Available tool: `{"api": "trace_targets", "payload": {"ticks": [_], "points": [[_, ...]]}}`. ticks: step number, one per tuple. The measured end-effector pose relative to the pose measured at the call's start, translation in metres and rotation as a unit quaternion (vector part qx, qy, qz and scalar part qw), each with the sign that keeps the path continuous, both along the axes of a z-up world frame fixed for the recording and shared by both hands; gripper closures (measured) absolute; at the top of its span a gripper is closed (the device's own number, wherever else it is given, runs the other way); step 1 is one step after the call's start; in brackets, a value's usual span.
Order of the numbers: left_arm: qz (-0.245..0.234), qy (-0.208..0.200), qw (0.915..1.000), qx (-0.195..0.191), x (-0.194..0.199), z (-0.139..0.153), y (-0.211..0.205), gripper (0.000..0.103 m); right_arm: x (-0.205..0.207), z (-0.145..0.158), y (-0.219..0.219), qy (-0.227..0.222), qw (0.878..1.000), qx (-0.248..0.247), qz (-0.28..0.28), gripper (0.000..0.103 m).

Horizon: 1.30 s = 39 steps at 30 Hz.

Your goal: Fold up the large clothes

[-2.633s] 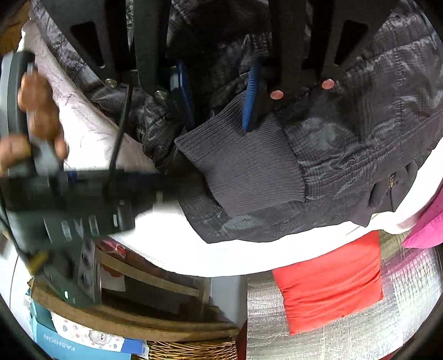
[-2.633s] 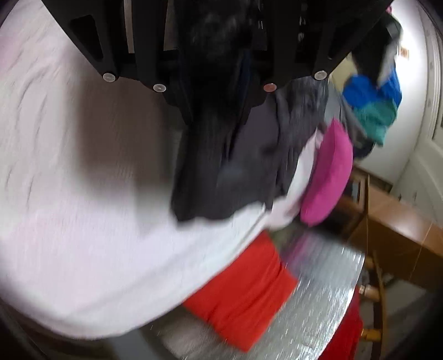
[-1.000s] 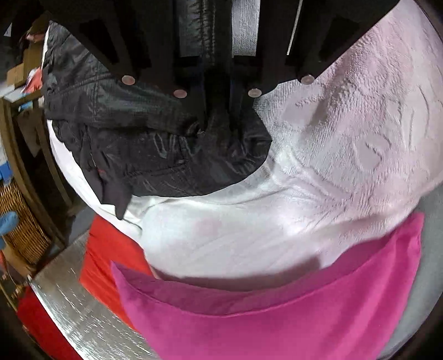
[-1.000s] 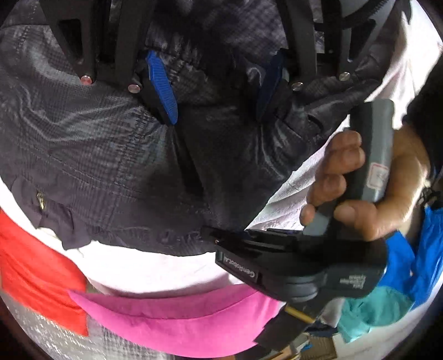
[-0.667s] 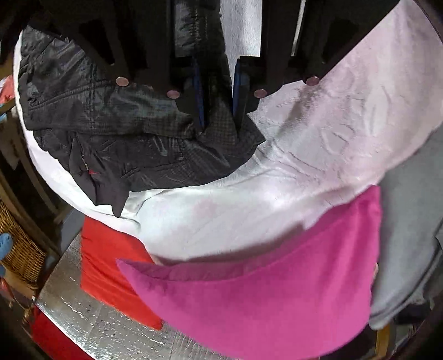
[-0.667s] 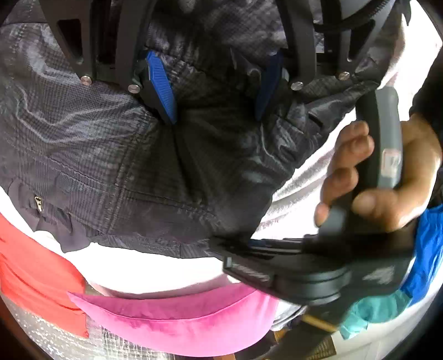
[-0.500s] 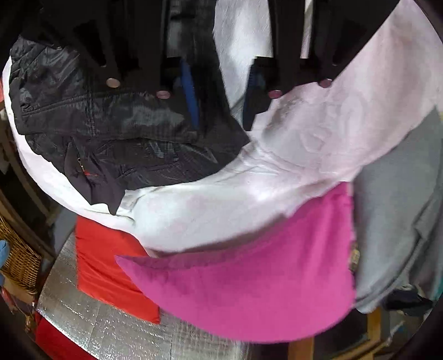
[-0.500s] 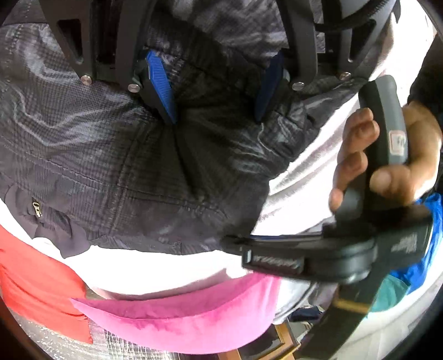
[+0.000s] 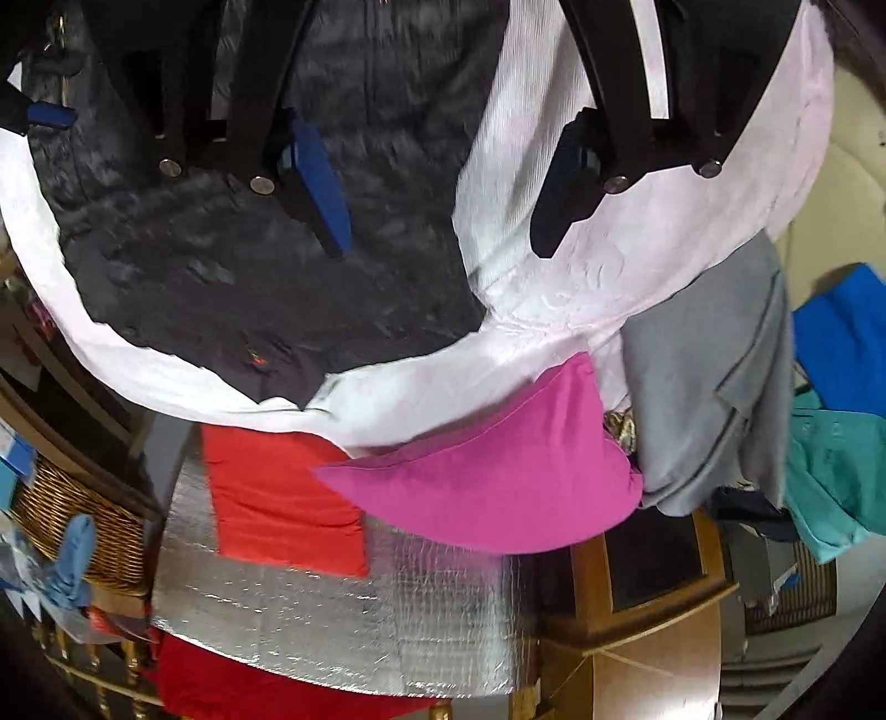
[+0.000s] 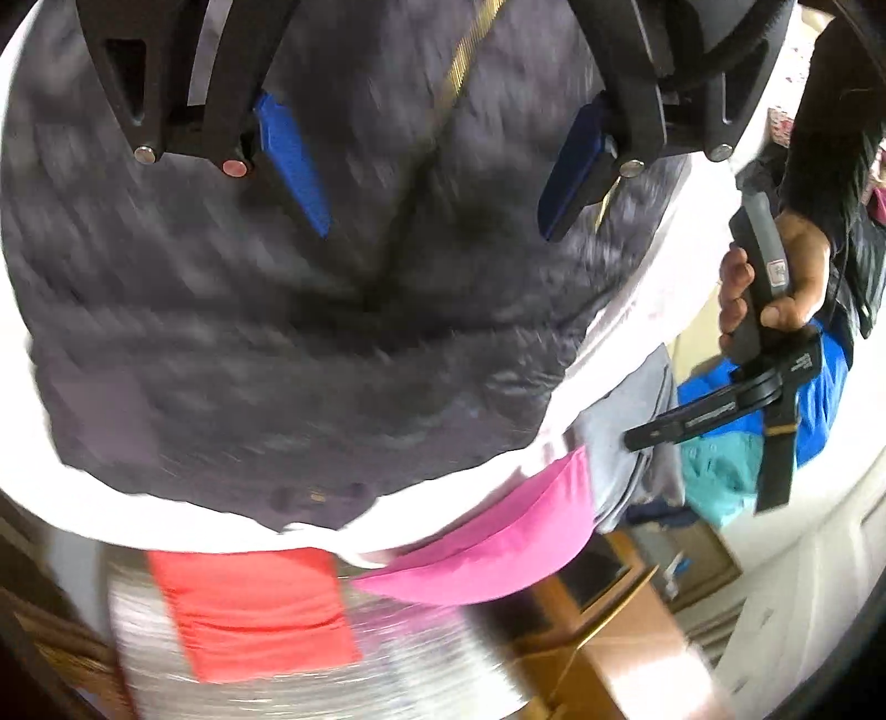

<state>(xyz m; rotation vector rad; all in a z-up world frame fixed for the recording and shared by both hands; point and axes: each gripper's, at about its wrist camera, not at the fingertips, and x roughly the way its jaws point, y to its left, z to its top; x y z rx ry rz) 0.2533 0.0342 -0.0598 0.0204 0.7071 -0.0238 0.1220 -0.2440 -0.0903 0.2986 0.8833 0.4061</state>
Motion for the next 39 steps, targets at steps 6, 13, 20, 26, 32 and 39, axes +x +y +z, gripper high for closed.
{"api": "trace_targets", "payload": {"ticks": [6, 13, 20, 26, 32, 39], "points": [[-0.009, 0.023, 0.9997, -0.01, -0.084, -0.015, 0.002, 0.029, -0.102, -0.014, -0.078, 0.016, 0.995, 0.039, -0.091, 0.021], [0.026, 0.108, 0.9914, -0.07, -0.174, -0.075, 0.041, 0.029, -0.169, -0.037, -0.153, 0.045, 0.983, 0.065, -0.168, 0.021], [0.059, 0.153, 0.979, -0.121, -0.22, -0.104, 0.059, 0.029, -0.173, -0.055, -0.158, 0.061, 0.98, 0.118, -0.15, 0.021], [0.036, 0.159, 0.9798, -0.117, -0.226, -0.109, 0.045, 0.029, -0.167, -0.072, -0.136, 0.079, 0.982, 0.119, -0.123, 0.023], [0.032, 0.17, 0.9782, -0.115, -0.223, -0.121, 0.039, 0.029, -0.165, -0.08, -0.133, 0.09, 0.983, 0.099, -0.126, 0.05], [0.024, 0.179, 0.9773, -0.111, -0.225, -0.125, 0.037, 0.064, -0.165, -0.085, -0.13, 0.097, 0.983, 0.094, -0.121, 0.053]]}}
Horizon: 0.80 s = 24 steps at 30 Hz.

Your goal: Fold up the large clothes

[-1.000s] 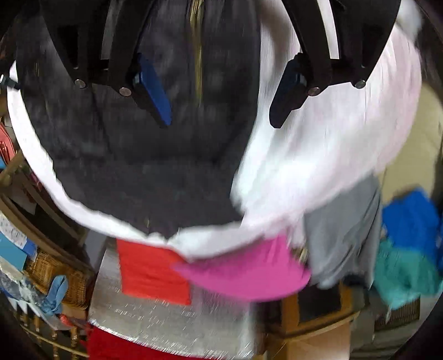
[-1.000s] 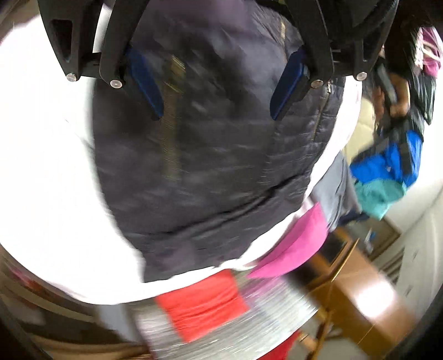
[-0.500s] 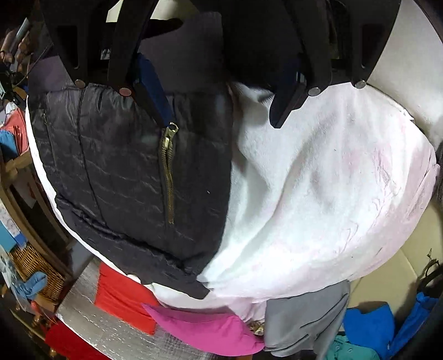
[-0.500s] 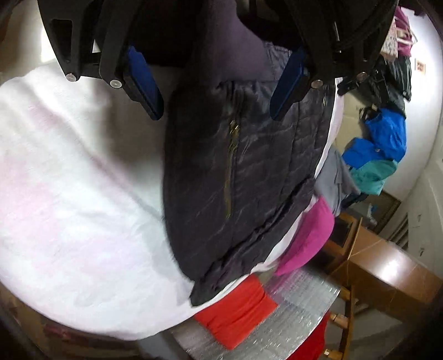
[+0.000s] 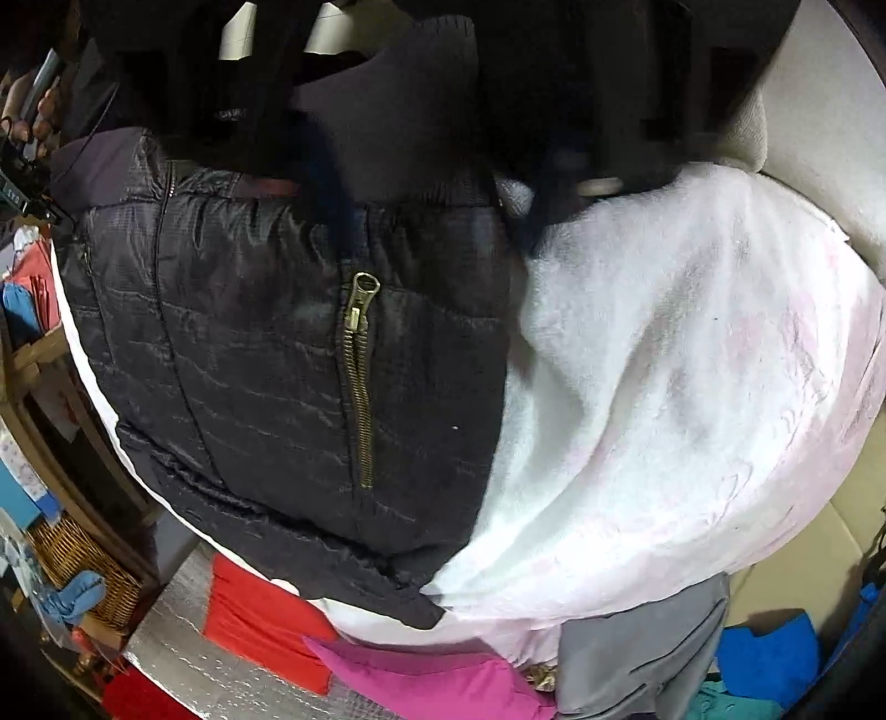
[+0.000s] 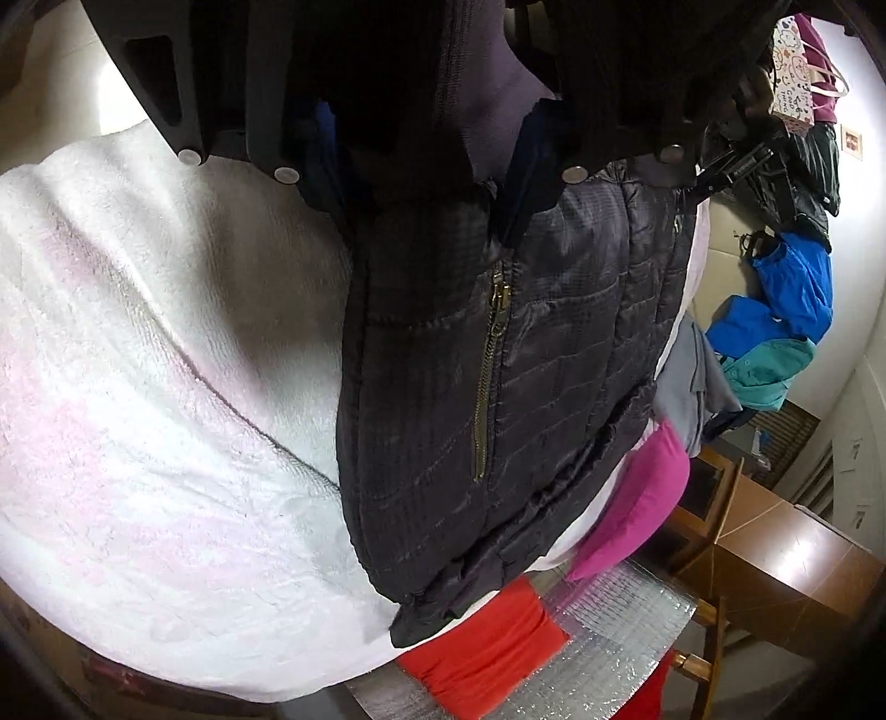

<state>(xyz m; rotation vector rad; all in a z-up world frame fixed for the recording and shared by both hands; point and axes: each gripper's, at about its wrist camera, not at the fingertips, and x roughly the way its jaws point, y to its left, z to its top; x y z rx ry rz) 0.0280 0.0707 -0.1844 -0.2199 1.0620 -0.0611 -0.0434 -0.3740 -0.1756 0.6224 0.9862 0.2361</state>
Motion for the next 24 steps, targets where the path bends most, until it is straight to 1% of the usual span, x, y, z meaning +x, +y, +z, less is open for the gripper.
{"api": "trace_targets", "payload": {"ticks": [1, 2, 3, 4, 7, 10, 12, 13, 14, 16, 17, 18, 19, 21, 22, 23, 24], "points": [[0.003, 0.004, 0.9999, 0.012, 0.001, -0.001, 0.0, 0.071, 0.0, 0.001, 0.003, 0.0, 1.0, -0.011, 0.007, 0.067], [0.001, 0.004, 0.9999, 0.01, 0.0, -0.001, 0.0, 0.078, 0.001, 0.001, 0.005, 0.005, 1.0, -0.019, 0.012, 0.073], [0.0, 0.002, 1.0, 0.006, 0.0, 0.0, 0.002, 0.081, 0.002, 0.001, 0.004, 0.007, 1.0, -0.014, 0.013, 0.078], [-0.001, 0.0, 1.0, 0.005, -0.002, 0.002, 0.002, 0.084, 0.002, 0.001, 0.004, 0.008, 1.0, -0.01, 0.013, 0.082], [-0.006, -0.022, 0.9997, 0.003, -0.009, 0.015, 0.001, 0.088, 0.0, 0.014, 0.005, -0.003, 1.0, 0.003, 0.017, 0.086], [-0.005, -0.052, 0.9986, -0.009, -0.021, 0.038, 0.003, 0.088, -0.01, 0.045, 0.005, -0.042, 0.999, 0.021, 0.021, 0.087], [-0.008, -0.064, 0.9979, -0.005, -0.026, 0.046, 0.004, 0.088, -0.013, 0.055, 0.004, -0.053, 0.998, 0.021, 0.022, 0.087], [-0.004, -0.061, 0.9981, -0.005, -0.025, 0.043, 0.005, 0.088, -0.012, 0.053, 0.002, -0.046, 0.998, 0.018, 0.023, 0.087], [-0.001, -0.048, 0.9987, -0.014, -0.021, 0.035, 0.008, 0.087, -0.01, 0.045, 0.001, -0.034, 0.999, 0.013, 0.021, 0.087], [0.004, -0.023, 0.9993, -0.029, -0.012, 0.019, 0.009, 0.085, -0.004, 0.024, -0.002, -0.004, 1.0, 0.022, 0.016, 0.082], [0.011, -0.007, 0.9995, -0.029, -0.009, 0.01, 0.009, 0.083, -0.003, 0.014, -0.002, 0.008, 0.999, 0.033, 0.014, 0.082], [0.012, 0.002, 0.9996, -0.025, -0.008, 0.007, 0.008, 0.083, -0.002, 0.01, -0.004, 0.01, 0.999, 0.033, 0.009, 0.077], [0.015, 0.003, 0.9997, -0.018, -0.008, 0.007, 0.006, 0.081, -0.003, 0.007, -0.005, 0.01, 1.0, 0.03, 0.002, 0.071], [0.015, -0.006, 0.9997, -0.02, -0.008, 0.01, 0.006, 0.076, -0.003, 0.005, -0.009, 0.006, 0.999, 0.036, -0.008, 0.066], [0.01, -0.005, 0.9997, -0.02, -0.007, 0.01, 0.004, 0.07, -0.002, 0.004, -0.011, 0.007, 0.999, 0.036, -0.01, 0.065], [0.007, -0.003, 0.9998, -0.016, -0.004, 0.01, 0.001, 0.067, -0.001, 0.002, -0.011, 0.01, 0.999, 0.038, -0.01, 0.065], [0.004, -0.003, 1.0, -0.009, -0.001, 0.009, -0.002, 0.067, 0.001, 0.0, -0.011, 0.014, 0.999, 0.042, -0.006, 0.065]]}}
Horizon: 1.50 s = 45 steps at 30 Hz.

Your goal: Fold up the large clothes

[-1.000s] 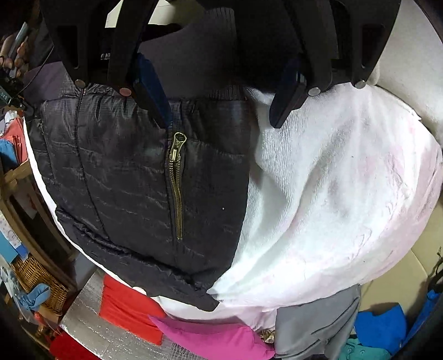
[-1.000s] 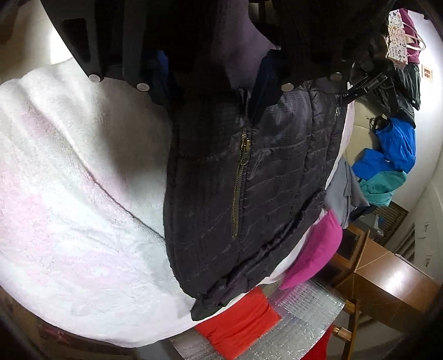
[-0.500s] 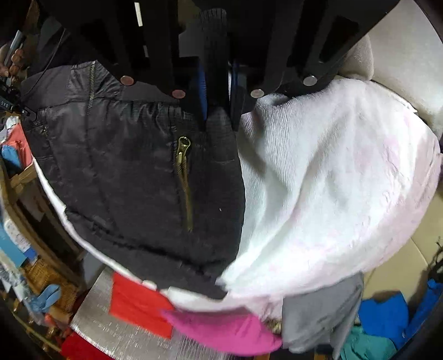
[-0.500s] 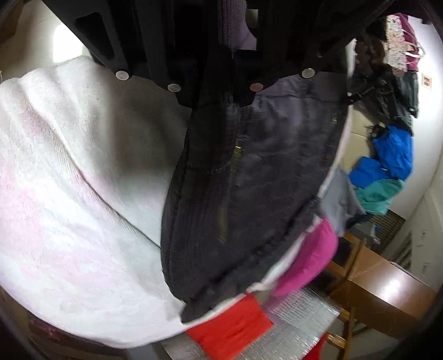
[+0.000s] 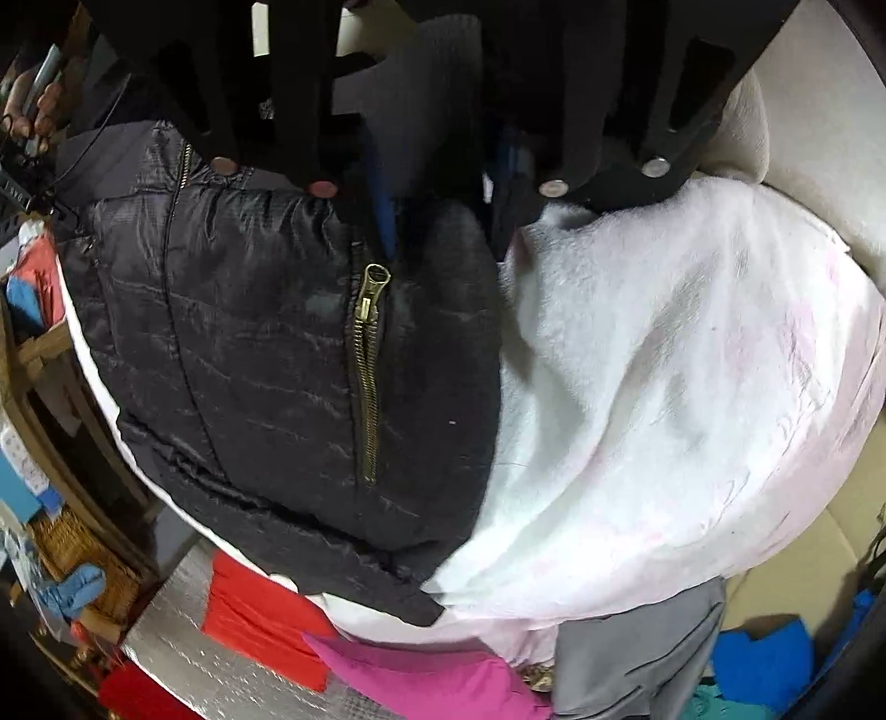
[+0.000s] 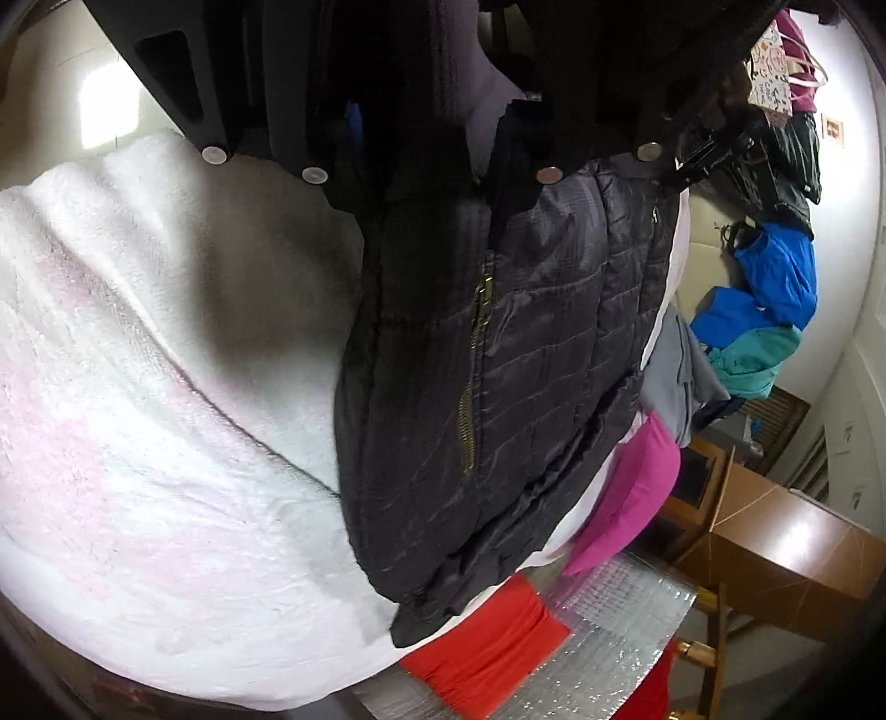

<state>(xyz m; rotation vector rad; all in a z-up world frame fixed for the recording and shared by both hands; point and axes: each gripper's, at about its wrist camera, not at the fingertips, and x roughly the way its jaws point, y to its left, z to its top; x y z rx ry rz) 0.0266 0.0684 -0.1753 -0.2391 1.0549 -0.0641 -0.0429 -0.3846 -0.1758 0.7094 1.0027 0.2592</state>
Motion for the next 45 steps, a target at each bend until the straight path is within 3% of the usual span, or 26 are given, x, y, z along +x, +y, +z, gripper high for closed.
{"api": "trace_targets", "payload": {"ticks": [1, 2, 3, 7, 13, 20, 26, 36, 45], "points": [[-0.001, -0.001, 1.0, 0.009, 0.002, -0.001, -0.003, 0.067, 0.001, -0.001, 0.002, 0.002, 1.0, 0.004, 0.007, 0.064], [-0.005, -0.002, 0.9998, 0.021, 0.003, -0.001, -0.006, 0.074, 0.002, -0.002, 0.006, 0.002, 1.0, 0.004, 0.018, 0.068], [-0.004, -0.004, 0.9995, 0.032, 0.004, -0.001, -0.009, 0.086, 0.002, 0.0, 0.009, 0.0, 1.0, -0.003, 0.025, 0.082], [-0.004, -0.015, 0.9996, 0.022, -0.008, 0.008, 0.001, 0.088, -0.003, 0.012, 0.008, -0.014, 1.0, 0.007, 0.026, 0.087], [-0.011, -0.046, 0.9988, 0.011, -0.038, 0.036, 0.008, 0.088, -0.019, 0.039, 0.011, -0.045, 0.998, 0.019, 0.039, 0.088], [-0.006, -0.063, 0.998, -0.01, -0.061, 0.059, 0.023, 0.088, -0.051, 0.059, 0.002, -0.078, 0.994, 0.065, 0.041, 0.088], [-0.002, -0.087, 0.9962, -0.01, -0.06, 0.082, 0.028, 0.088, -0.063, 0.079, -0.003, -0.115, 0.988, 0.098, 0.042, 0.088], [0.006, -0.101, 0.9949, -0.005, -0.043, 0.09, 0.025, 0.088, -0.057, 0.087, 0.0, -0.137, 0.981, 0.13, 0.037, 0.088], [0.004, -0.104, 0.9946, 0.001, -0.056, 0.089, 0.024, 0.088, -0.061, 0.079, 0.0, -0.132, 0.982, 0.129, 0.031, 0.088]]}}
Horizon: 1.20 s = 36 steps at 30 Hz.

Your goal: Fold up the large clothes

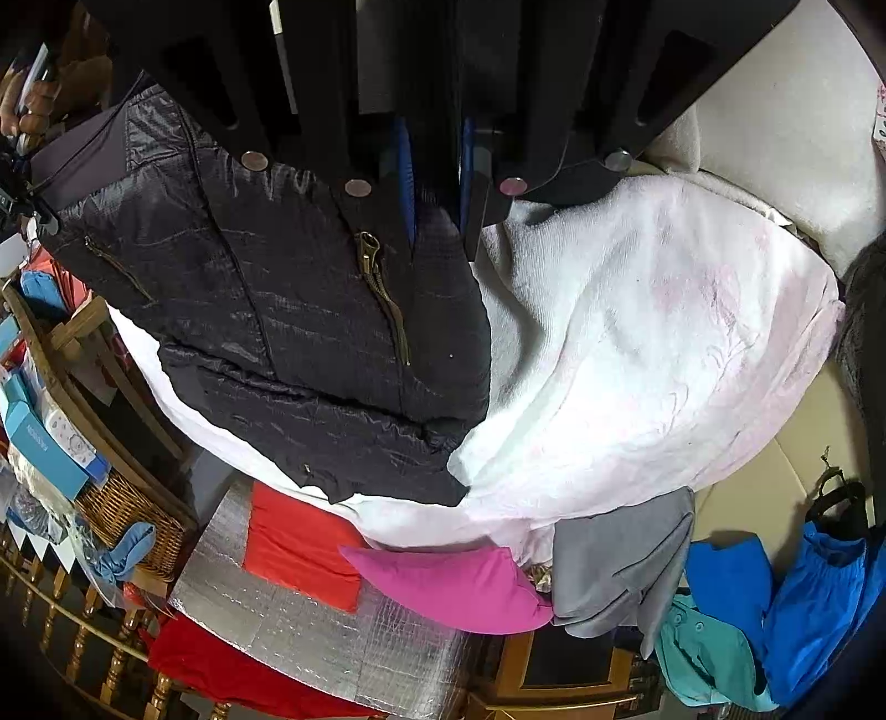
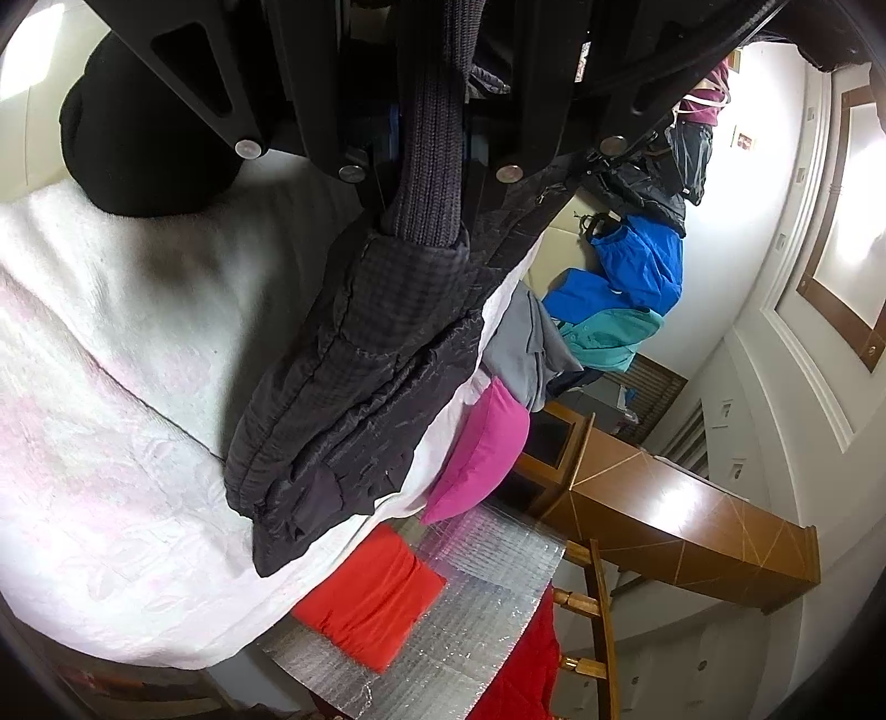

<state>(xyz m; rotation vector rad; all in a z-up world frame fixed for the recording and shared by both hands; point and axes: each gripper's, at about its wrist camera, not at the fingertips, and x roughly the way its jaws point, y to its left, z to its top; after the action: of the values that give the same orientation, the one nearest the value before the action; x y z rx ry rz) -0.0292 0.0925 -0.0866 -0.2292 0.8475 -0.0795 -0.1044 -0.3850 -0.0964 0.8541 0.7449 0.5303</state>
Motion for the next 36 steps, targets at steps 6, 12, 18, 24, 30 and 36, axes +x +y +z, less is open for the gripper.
{"api": "trace_targets", "payload": {"ticks": [6, 12, 18, 24, 30, 36], "points": [[0.0, -0.002, 1.0, 0.003, -0.007, 0.0, -0.001, 0.088, -0.006, -0.004, -0.002, 0.0, 1.0, 0.004, -0.004, 0.088], [0.0, -0.001, 1.0, -0.005, -0.015, 0.003, 0.006, 0.088, -0.012, -0.001, -0.004, -0.006, 1.0, 0.004, 0.003, 0.088], [-0.004, -0.011, 0.9994, -0.032, -0.029, 0.017, 0.02, 0.088, -0.021, 0.01, -0.013, -0.015, 1.0, 0.003, 0.012, 0.088], [-0.009, -0.02, 0.9991, -0.036, -0.041, 0.031, 0.022, 0.088, -0.032, 0.02, -0.017, -0.023, 1.0, 0.0, 0.019, 0.088], [-0.006, -0.051, 0.9975, -0.048, -0.049, 0.058, 0.032, 0.088, -0.041, 0.043, -0.027, -0.05, 0.998, 0.013, 0.021, 0.088], [-0.003, -0.081, 0.9944, -0.068, -0.033, 0.072, 0.035, 0.088, -0.029, 0.056, -0.035, -0.078, 0.996, 0.028, 0.021, 0.088]]}}
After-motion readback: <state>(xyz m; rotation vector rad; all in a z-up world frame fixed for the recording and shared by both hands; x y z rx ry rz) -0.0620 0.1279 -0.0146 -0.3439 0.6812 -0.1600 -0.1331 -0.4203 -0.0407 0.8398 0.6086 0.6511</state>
